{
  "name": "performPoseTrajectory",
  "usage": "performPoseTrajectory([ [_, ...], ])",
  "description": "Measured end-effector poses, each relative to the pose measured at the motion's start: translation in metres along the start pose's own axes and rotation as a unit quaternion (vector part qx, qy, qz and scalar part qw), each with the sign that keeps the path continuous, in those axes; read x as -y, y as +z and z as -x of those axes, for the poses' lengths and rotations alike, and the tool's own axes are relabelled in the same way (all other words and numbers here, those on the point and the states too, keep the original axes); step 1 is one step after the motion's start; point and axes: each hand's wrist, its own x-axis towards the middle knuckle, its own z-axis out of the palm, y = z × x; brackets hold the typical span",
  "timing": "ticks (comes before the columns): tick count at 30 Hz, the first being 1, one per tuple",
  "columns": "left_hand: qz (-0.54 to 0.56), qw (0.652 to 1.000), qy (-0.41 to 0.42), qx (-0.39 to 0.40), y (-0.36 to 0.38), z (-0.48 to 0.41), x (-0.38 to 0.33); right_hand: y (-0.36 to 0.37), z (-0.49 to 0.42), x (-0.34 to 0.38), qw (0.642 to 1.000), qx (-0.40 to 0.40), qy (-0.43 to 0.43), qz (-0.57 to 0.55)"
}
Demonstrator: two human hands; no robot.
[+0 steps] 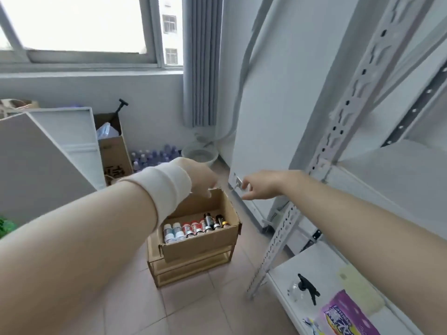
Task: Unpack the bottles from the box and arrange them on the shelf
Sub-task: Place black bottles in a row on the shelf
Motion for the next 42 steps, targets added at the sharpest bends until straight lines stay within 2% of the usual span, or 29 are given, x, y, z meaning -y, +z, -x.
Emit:
performPoseTrajectory([
  [5, 0.050, 0.992, -0.038, 0.114, 0.094, -0.048, 0.071, 0.041, -0.115, 0.035, 0.997, 0.076, -0.028, -0.002],
  [11, 0.123, 0.980, -0.008, 0.159, 0.158, -0.141, 0.100, 0.086, -0.222, 0.013, 0.985, 0.171, -0.015, -0.010],
  [15, 0.170, 0.971, 0.013, 0.167, 0.197, -0.219, 0.101, 0.118, -0.306, -0.014, 0.979, 0.205, -0.019, -0.002],
  [18, 0.228, 0.955, -0.002, 0.192, 0.226, -0.280, 0.103, 0.146, -0.373, -0.035, 0.974, 0.225, -0.017, -0.009],
  [24, 0.360, 0.893, -0.057, 0.264, 0.291, -0.390, 0.107, 0.198, -0.491, -0.074, 0.954, 0.296, 0.005, -0.046],
  [29, 0.453, 0.843, -0.125, 0.261, 0.343, -0.474, 0.099, 0.242, -0.587, -0.088, 0.962, 0.267, 0.012, -0.061],
  [32, 0.519, 0.799, -0.199, 0.228, 0.376, -0.523, 0.090, 0.277, -0.640, -0.093, 0.970, 0.244, -0.010, -0.005],
  [34, 0.547, 0.771, -0.241, 0.218, 0.395, -0.545, 0.079, 0.295, -0.666, -0.094, 0.964, 0.258, -0.030, 0.059],
  [38, 0.610, 0.718, -0.264, 0.208, 0.416, -0.562, 0.057, 0.320, -0.687, -0.093, 0.932, 0.303, -0.096, 0.175],
  [42, 0.663, 0.669, -0.294, 0.160, 0.424, -0.560, 0.047, 0.324, -0.690, -0.096, 0.930, 0.298, -0.113, 0.181],
])
